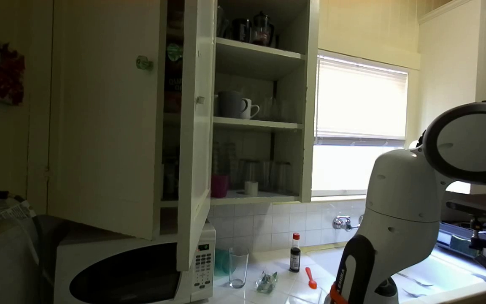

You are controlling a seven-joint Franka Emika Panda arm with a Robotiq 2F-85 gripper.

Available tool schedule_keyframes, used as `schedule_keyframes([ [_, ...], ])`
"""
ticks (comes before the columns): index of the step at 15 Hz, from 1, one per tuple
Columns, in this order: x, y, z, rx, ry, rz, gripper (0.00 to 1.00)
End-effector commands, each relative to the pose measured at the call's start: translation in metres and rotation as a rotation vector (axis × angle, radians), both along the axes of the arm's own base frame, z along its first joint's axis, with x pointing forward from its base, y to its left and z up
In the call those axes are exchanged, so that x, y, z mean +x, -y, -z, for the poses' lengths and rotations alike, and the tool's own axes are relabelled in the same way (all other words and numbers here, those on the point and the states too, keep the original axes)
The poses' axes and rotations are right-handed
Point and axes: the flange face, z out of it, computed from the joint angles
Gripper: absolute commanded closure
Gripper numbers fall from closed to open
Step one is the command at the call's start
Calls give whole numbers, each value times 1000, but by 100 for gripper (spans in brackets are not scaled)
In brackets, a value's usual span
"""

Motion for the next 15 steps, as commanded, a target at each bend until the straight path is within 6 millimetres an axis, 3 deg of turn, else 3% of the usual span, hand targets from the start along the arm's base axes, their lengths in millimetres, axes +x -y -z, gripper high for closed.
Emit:
schedule_keyframes([
  [1, -13, 26, -21, -49, 114, 131, 0],
  [2, -6, 31, -23, -59, 139, 161, 0],
  [7, -14, 57, -39, -91, 196, 249, 0],
  [10, -17, 65, -65, -142, 280, 274, 0],
  [15, -11, 56, -124, -297, 420, 126, 0],
])
